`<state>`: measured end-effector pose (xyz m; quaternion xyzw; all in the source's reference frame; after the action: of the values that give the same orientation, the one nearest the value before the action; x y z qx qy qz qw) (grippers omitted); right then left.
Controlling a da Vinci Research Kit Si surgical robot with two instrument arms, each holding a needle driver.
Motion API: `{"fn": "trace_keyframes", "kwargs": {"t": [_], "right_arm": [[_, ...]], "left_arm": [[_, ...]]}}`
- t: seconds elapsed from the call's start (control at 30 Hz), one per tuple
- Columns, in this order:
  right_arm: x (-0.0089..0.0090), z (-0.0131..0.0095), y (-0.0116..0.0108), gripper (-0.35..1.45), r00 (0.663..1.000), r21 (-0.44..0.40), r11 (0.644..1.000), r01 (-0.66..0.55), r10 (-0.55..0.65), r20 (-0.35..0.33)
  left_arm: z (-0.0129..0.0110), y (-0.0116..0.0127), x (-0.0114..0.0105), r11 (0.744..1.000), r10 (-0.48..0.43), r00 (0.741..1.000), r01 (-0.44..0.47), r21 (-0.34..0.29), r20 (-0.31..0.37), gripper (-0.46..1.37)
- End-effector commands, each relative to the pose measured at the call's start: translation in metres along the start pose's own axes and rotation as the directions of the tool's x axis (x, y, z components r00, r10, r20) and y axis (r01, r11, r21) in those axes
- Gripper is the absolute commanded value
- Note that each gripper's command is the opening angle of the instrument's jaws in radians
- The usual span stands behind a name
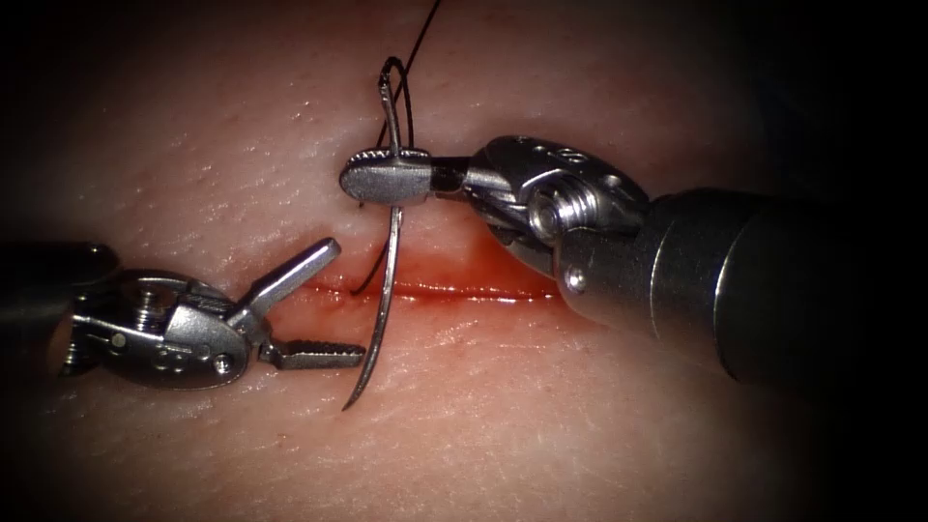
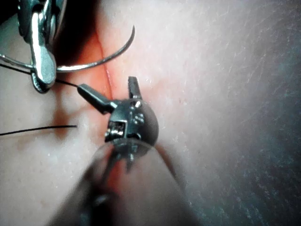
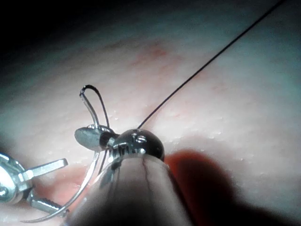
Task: Wound Closure
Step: Insert the left gripper into the incision
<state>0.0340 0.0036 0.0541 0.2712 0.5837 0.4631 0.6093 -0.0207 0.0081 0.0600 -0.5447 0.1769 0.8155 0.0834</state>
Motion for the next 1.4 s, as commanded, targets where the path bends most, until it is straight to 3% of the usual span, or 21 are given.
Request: {"fn": "trace_keyframes", "kwargs": {"t": [0.03,0.2,0.3,0.57,0.97,1.13,1.4], "right_arm": [[-0.0001,-0.0001,0.0,-0.35,1.0,0.006,1.0,0.023,-0.023,0.002],[-0.0001,-0.0001,-0.0003,-0.35,0.996,0.035,0.996,0.087,-0.087,-0.001],[-0.0001,-0.0002,-0.0004,-0.35,0.992,0.042,0.991,0.129,-0.128,-0.011],[0.0005,-0.0007,-0.0008,-0.35,0.977,0.063,0.975,0.213,-0.211,-0.037],[0.001,-0.0014,-0.002,-0.35,0.928,0.092,0.924,0.371,-0.366,-0.071],[0.0012,-0.0014,-0.0027,-0.35,0.917,0.101,0.912,0.398,-0.392,-0.076],[0.0011,-0.0016,-0.0039,-0.35,0.886,0.114,0.879,0.463,-0.455,-0.085]], "left_arm": [[-0.0001,0.0002,-0.0003,0.999,-0.03,0.999,0.031,-0.019,0.014,0.4],[-0.0001,0.0006,-0.001,0.99,-0.122,0.991,0.125,-0.06,0.046,0.23],[-0.0001,0.0009,-0.0013,0.985,-0.15,0.987,0.154,-0.076,0.062,0.03],[-0.0002,0.0009,-0.0014,0.978,-0.178,0.981,0.186,-0.095,0.082,-0.34],[-0.0004,0.0007,-0.0025,0.948,-0.261,0.954,0.282,-0.146,0.147,-0.35],[-0.0002,0.0006,-0.0033,0.942,-0.286,0.944,0.309,-0.135,0.162,-0.35],[0.0001,0.0002,-0.0047,0.944,-0.273,0.918,0.313,-0.103,0.289,-0.35]]}}
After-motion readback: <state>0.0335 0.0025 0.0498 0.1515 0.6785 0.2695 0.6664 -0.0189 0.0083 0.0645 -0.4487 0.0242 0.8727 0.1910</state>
